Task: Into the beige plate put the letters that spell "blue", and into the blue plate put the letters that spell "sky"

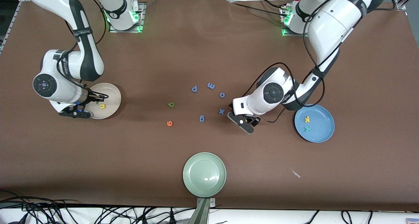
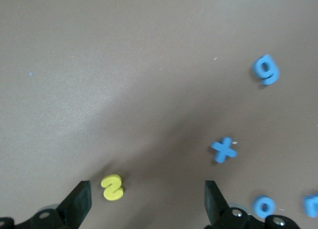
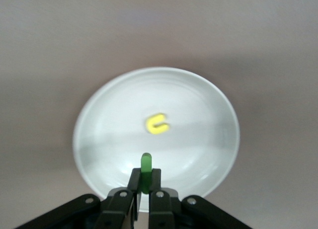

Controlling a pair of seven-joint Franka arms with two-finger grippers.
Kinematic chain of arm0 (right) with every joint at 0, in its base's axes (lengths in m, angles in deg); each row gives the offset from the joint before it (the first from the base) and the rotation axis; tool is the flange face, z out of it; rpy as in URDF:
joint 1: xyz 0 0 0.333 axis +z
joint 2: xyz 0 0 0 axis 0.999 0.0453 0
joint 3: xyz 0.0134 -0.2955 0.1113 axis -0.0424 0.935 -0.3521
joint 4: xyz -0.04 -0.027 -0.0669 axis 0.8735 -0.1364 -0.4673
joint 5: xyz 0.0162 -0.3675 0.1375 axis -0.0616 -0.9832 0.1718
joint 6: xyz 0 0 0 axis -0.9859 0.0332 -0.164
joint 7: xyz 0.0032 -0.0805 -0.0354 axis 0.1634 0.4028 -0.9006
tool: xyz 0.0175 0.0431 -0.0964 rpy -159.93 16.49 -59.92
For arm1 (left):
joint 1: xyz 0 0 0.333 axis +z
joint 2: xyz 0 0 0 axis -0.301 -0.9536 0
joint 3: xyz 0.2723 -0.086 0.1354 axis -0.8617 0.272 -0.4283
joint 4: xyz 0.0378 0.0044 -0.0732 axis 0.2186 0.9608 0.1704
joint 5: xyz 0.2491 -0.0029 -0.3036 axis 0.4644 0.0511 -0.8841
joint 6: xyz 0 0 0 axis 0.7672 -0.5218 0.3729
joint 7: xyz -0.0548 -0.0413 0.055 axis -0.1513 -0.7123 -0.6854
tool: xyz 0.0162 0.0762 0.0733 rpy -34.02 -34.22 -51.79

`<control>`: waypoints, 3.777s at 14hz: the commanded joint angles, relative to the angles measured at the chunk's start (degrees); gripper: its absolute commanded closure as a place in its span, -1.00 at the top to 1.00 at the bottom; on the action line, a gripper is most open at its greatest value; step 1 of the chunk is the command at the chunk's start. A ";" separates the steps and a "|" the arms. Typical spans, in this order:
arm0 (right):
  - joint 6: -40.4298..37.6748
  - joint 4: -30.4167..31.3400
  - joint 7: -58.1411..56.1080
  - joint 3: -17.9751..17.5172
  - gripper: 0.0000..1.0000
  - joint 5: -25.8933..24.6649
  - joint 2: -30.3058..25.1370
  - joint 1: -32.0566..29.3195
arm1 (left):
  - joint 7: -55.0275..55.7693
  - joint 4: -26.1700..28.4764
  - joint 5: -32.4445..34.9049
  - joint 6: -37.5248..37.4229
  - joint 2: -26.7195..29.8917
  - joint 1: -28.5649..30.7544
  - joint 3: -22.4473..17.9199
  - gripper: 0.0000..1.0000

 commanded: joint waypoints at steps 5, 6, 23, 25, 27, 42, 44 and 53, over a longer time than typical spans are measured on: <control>0.38 -0.36 -0.88 -0.43 1.00 6.05 1.66 -0.13 | 2.53 -0.09 2.93 0.48 -0.68 -1.48 -3.55 1.00; 0.38 -0.80 -0.35 -0.96 1.00 6.14 1.57 0.14 | 2.53 -0.09 2.93 0.48 -0.68 -1.48 -3.55 1.00; 8.00 -22.78 23.02 -19.06 1.00 6.49 16.50 6.03 | 2.36 -0.18 5.04 -0.04 -2.44 -0.95 -3.55 -0.92; 11.09 -22.78 23.65 -19.86 1.00 6.49 18.69 6.99 | 2.62 -0.27 4.96 -1.88 -0.34 -0.52 -3.46 -0.92; 13.47 -22.78 23.65 -19.86 1.00 6.49 20.02 8.05 | 2.53 -0.36 4.96 -8.54 3.34 -0.08 -3.37 -0.92; 16.82 -22.86 23.12 -19.86 0.14 6.49 22.75 7.62 | -34.91 2.46 5.13 -21.58 4.24 23.13 -3.46 -0.55; 16.82 -23.82 23.12 -19.86 0.14 6.49 23.53 7.53 | -35.08 2.46 5.13 -21.58 4.50 22.60 -3.46 0.99; 17.17 -26.20 22.77 -19.86 -0.22 7.11 25.56 7.70 | -35.19 0.26 3.29 -29.99 13.54 23.22 5.06 1.00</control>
